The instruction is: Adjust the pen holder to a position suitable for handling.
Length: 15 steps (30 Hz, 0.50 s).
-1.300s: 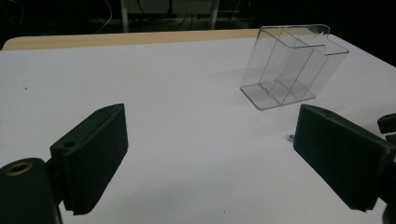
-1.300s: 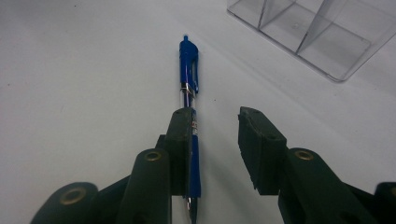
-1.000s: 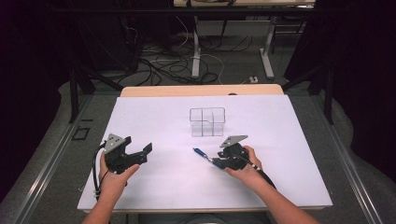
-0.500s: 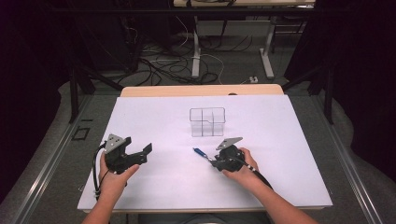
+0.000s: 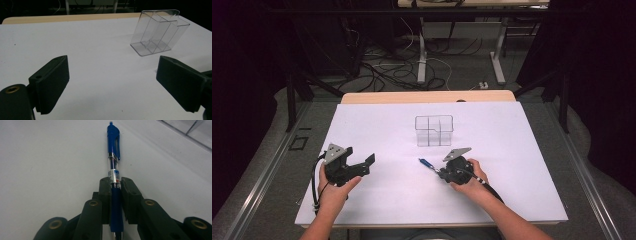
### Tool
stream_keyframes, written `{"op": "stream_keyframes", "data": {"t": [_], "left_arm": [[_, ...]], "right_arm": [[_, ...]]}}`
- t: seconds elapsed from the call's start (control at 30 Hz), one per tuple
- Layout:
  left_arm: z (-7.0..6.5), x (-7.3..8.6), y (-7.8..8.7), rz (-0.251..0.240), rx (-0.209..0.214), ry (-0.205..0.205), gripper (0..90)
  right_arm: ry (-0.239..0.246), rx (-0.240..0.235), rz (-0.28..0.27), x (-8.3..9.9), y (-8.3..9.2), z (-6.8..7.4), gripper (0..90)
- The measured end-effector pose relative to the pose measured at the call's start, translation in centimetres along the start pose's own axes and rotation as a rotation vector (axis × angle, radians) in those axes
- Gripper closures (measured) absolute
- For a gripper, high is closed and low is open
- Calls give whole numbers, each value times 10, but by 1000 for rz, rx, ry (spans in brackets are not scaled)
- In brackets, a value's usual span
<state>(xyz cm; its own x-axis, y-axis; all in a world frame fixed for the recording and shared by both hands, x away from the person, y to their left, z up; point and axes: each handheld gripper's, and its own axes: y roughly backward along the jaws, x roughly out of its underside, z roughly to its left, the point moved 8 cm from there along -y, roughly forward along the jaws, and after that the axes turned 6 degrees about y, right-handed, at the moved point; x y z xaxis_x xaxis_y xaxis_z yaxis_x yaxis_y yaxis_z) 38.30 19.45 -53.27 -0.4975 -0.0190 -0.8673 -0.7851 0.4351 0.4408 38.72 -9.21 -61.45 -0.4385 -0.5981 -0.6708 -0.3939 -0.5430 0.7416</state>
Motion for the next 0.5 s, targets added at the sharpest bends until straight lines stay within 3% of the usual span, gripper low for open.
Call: {"op": "stream_keyframes", "data": {"t": [0.5], "left_arm": [[0, 0, -1, 3, 0, 0, 119]], "right_arm": [[-1, 5, 8, -1, 0, 2, 796]]}}
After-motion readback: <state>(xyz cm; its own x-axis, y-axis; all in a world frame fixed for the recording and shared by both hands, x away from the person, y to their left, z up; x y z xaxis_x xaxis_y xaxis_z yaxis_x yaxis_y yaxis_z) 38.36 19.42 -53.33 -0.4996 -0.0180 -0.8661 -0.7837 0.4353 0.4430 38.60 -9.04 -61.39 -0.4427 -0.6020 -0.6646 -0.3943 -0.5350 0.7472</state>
